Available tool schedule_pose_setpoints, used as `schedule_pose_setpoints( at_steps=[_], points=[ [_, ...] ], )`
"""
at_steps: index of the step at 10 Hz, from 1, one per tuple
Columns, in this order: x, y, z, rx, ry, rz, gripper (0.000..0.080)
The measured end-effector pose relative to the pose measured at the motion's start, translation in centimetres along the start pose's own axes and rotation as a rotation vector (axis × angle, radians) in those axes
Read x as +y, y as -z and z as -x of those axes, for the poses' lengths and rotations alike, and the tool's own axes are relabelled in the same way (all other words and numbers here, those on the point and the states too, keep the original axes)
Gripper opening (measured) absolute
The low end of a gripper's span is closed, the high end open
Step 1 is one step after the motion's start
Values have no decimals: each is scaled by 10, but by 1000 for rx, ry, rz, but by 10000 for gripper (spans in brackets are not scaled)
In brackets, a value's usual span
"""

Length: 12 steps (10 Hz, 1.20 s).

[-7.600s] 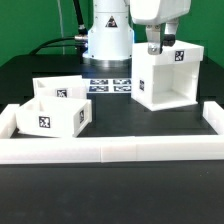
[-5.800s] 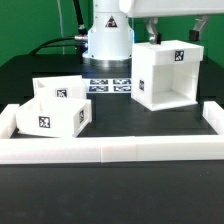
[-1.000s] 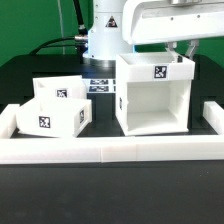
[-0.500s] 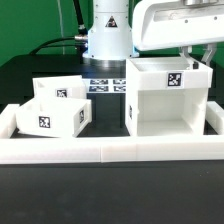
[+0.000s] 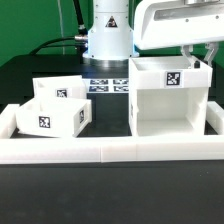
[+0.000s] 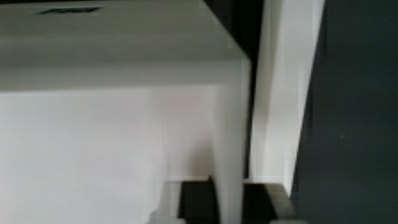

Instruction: Assemble drawer

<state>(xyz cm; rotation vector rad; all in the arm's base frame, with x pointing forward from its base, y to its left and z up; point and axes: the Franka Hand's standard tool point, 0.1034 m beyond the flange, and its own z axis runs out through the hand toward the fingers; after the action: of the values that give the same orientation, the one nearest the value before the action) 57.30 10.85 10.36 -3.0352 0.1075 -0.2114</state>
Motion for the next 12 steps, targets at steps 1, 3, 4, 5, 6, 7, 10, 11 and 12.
schedule_pose_setpoints(
  at_steps=[1, 3, 4, 5, 6, 7, 10, 11, 12],
  points=[
    [-1, 0, 0, 1, -43, -2, 38],
    [-2, 1, -1, 3, -119, -5, 38],
    [-1, 1, 0, 9, -233, -13, 38],
    [1, 0, 2, 17, -333, -19, 38],
    [2, 0, 1, 23, -381, -25, 38],
    [1, 0, 0, 25, -462, -30, 43],
    [3, 2, -6, 38, -601, -47, 44],
    [4, 2, -8, 39, -627, -51, 45],
    [7, 5, -13, 42, -672, -59, 45]
  ],
)
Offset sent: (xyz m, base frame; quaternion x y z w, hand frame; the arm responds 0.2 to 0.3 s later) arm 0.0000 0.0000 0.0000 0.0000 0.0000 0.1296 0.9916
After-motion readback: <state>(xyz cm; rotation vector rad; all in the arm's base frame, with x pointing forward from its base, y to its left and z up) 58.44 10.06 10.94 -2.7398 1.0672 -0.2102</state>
